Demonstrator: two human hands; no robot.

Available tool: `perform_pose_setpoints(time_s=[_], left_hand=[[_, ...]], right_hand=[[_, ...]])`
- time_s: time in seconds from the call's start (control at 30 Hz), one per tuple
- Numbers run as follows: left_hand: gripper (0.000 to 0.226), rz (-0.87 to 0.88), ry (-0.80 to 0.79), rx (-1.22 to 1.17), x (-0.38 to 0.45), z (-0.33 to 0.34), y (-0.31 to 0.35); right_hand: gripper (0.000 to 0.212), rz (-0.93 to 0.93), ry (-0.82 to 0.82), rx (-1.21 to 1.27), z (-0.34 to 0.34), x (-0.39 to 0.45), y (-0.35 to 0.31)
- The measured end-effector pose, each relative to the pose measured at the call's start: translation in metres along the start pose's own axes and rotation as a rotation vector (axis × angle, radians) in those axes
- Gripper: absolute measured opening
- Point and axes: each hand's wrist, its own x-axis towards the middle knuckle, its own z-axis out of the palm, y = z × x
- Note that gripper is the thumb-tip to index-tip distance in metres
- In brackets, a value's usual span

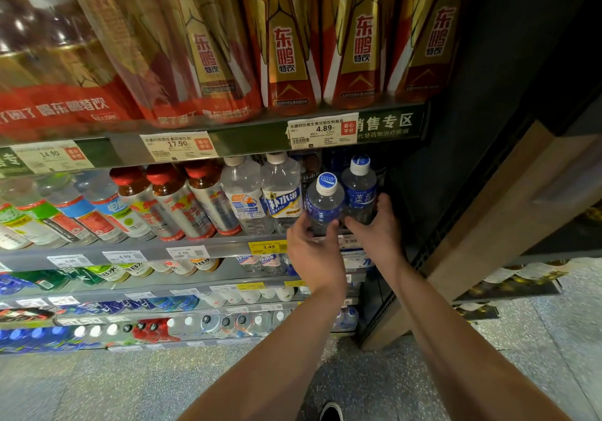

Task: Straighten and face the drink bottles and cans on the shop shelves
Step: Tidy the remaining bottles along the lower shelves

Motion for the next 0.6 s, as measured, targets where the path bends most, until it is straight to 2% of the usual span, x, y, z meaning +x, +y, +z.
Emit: perform_pose_setpoints(time_s=[0.13, 0.23, 0.47, 0.6], left_hand=[[0.04, -0.145, -0.005, -0.042, 0.011, -0.002, 0.003], [0.039, -0.181, -0.024, -0.075, 0.018, -0.004, 0.003], [0.027, -0.141, -0.081, -0.091, 0.022, -0.016, -0.006], [0.011, -0.014, -0.267, 0.007, 0.027, -0.031, -0.013]], right_hand=[[0.058, -0.013, 0.008, 0.012, 0.003, -0.001, 0.001], [0.059, -0.011, 0.014, 0.027, 0.004, -0.002, 0.001], [0.055, -0.011, -0.002, 0.042, 0.0, -0.006, -0.002], [0.057, -0.032, 0.018, 0.029, 0.003, -0.016, 0.0]])
